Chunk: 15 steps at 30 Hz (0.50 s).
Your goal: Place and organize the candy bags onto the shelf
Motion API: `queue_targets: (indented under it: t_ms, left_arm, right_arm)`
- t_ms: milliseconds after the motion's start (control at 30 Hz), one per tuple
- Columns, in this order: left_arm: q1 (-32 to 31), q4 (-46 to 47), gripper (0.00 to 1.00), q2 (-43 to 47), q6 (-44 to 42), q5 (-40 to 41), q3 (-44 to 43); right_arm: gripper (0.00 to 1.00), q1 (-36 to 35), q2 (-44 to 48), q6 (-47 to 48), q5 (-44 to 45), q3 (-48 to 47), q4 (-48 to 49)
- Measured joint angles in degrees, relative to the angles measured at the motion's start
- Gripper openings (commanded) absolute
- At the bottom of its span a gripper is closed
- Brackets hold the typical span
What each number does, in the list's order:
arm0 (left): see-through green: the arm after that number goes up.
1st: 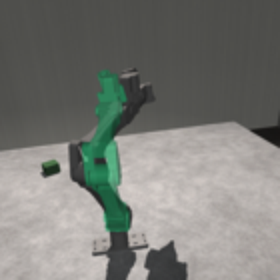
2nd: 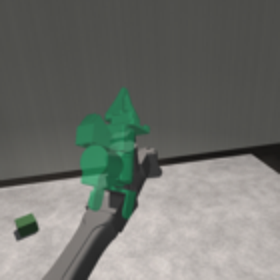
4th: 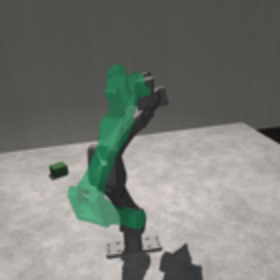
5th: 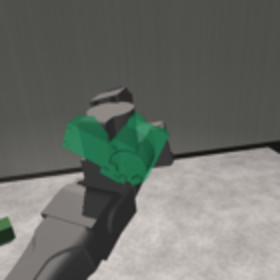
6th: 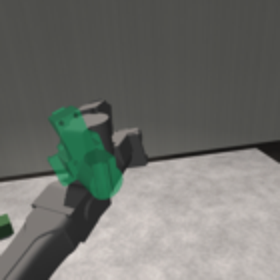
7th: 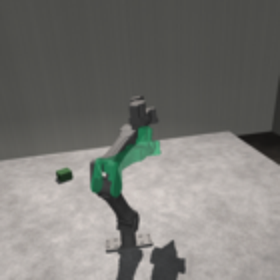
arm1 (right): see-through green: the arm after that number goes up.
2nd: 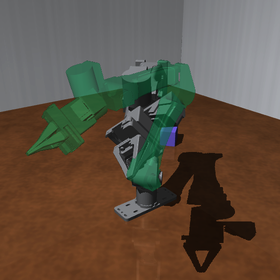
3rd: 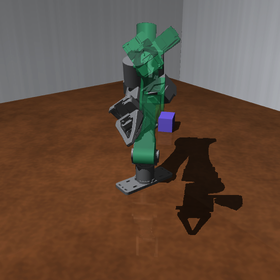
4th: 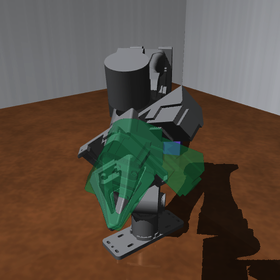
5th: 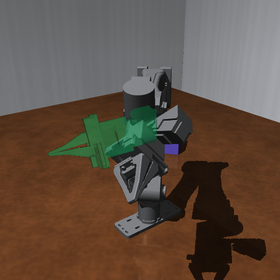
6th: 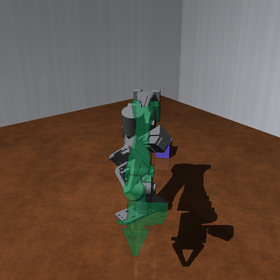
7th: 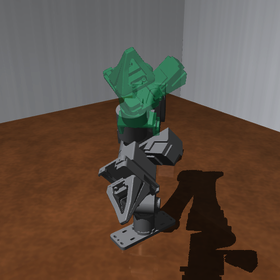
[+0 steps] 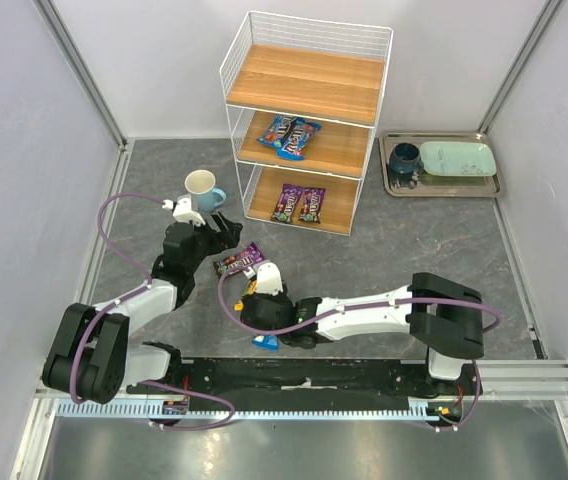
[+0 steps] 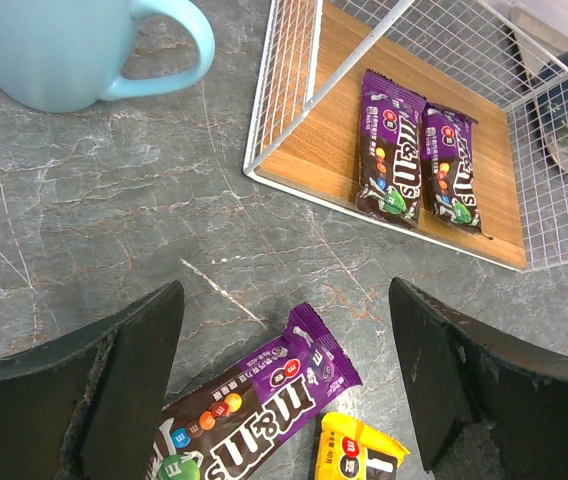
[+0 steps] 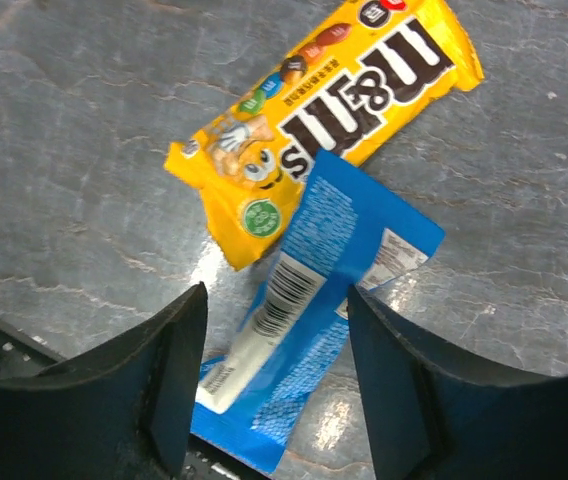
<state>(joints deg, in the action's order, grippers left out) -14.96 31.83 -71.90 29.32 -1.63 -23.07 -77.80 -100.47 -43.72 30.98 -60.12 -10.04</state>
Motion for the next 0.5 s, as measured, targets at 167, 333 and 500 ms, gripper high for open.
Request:
queue_targets:
  t_ms: [167,333,500]
  left_arm:
    - [0.1,0.0,0.9,0.0,0.0,0.0,0.0]
    - [0.1,0.0,0.9,0.0,0.0,0.0,0.0]
    - [0.1,0.0,0.89,0.3,0.0,0.0,0.0]
  right_arm:
    - [0.46,0.1,-2.4,-1.6,2.8,-1.8,-4.0]
    - [0.28,0.2,-3.6,-3.1,4.9,-2.7,-5.9]
    - [0.14,0.3,-0.9,-3.8,6.0,0.4,-4.1]
